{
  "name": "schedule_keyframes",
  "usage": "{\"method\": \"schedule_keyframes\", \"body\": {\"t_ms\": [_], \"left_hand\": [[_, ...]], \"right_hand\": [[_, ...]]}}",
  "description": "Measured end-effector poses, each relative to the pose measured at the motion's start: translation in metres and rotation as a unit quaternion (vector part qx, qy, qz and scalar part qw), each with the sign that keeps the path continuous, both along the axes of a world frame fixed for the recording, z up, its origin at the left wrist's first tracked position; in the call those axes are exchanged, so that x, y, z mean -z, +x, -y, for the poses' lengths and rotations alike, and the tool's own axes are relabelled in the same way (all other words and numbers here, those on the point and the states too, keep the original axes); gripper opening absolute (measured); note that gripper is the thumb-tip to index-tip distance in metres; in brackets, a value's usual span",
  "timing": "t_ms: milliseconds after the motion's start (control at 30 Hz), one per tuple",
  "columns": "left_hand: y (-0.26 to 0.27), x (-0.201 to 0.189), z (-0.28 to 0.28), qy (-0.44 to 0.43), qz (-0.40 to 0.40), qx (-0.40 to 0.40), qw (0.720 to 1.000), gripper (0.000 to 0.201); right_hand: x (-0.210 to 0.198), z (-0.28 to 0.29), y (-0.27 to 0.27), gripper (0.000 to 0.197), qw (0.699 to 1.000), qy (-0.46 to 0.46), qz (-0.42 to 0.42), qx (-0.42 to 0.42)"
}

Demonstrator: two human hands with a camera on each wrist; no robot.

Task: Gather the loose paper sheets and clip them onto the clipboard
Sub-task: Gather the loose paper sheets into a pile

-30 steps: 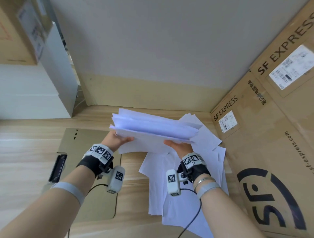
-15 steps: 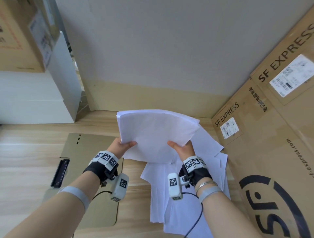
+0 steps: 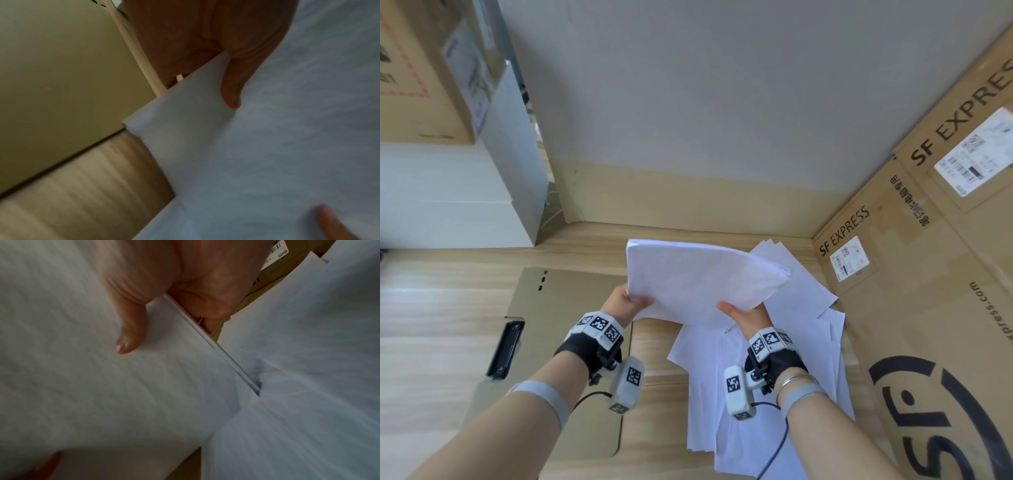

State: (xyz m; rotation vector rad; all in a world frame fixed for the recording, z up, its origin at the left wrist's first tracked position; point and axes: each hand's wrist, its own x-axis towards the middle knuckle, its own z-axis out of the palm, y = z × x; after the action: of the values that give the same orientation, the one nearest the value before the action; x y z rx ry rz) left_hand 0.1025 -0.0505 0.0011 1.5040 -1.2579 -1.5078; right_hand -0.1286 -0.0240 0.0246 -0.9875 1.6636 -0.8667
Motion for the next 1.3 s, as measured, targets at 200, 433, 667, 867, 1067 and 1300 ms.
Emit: {"method": "schedule_keyframes", "body": {"t_ms": [200, 433, 667, 867, 1067, 1300], "left_hand": [[0.000, 0.004, 0.002, -0.009, -0.013, -0.012, 1.000, 0.021], [0.006, 0.003, 0.007, 0.055, 0.026, 0.052, 0.997, 0.040], [0.002, 0.007, 0.005, 0.030, 0.060, 0.034, 0.997, 0.057], [0.000, 0.019, 0.009, 0.042, 0.082, 0.020, 0.996, 0.018], [-0.007, 0.022, 0.013, 0.095, 0.136, 0.007, 0.986, 0.024], [0.002, 0.008, 0.010, 0.101, 0.210, 0.078, 0.969, 0.031]], "right_hand": [[0.002, 0.002, -0.002, 0.046, 1.000, -0.001, -0.001, 0.013], [0.006, 0.001, 0.001, 0.046, 1.000, 0.014, -0.010, 0.010], [0.014, 0.001, 0.008, 0.037, 0.999, 0.047, -0.013, 0.009], [0.019, 0.001, 0.006, 0.043, 0.999, 0.038, -0.016, 0.018], [0.024, 0.008, 0.008, 0.032, 0.996, 0.053, -0.050, 0.057], [0.029, 0.008, 0.003, 0.029, 0.993, 0.044, -0.085, 0.073]]}}
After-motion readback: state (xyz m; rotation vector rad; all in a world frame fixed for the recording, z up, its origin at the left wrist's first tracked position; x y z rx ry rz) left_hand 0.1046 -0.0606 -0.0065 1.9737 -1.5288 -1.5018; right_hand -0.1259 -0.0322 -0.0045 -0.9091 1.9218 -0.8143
